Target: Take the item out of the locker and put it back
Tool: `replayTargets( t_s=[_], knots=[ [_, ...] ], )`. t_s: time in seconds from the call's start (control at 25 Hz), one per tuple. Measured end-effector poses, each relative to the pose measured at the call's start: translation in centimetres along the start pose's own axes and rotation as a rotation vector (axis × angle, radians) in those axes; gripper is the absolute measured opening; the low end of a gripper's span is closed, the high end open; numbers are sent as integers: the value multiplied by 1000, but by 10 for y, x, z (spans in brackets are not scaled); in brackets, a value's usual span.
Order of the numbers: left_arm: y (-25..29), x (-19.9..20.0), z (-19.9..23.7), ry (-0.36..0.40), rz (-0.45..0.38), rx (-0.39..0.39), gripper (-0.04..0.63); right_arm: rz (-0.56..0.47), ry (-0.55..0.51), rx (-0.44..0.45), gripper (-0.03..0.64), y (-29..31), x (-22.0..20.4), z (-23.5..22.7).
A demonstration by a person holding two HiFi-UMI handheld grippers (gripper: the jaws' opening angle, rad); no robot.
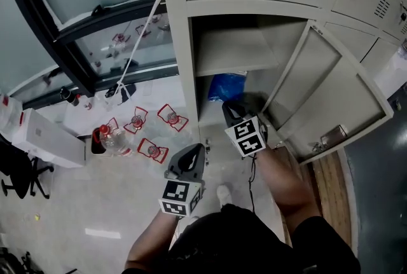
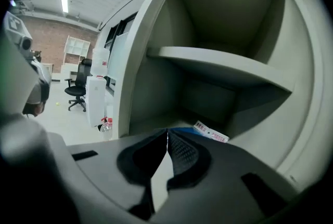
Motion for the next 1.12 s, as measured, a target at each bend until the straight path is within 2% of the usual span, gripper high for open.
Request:
replayTargets(
  t_s=[0.36,0.76,1.12],
  knots=[
    [-48,-2,-8,17,-30,-70,5,-69,140,-25,1,-72,11,50],
    [-97,-6,-17,24,-51,-113,5,-107,197,-54,0,-146,4,111],
    [-115,-17,-37,28,-34,-105,5,-110,233,-44,0,-184,-10,131]
  ],
)
Point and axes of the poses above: the fingertips, and each gripper's own axes: y forward along the fingers, z to its left, x out of its top, the point moved 2 cm from there along -y, backward along the fingers, and after that the axes turned 11 degrees about y, right-handed, at the moved point
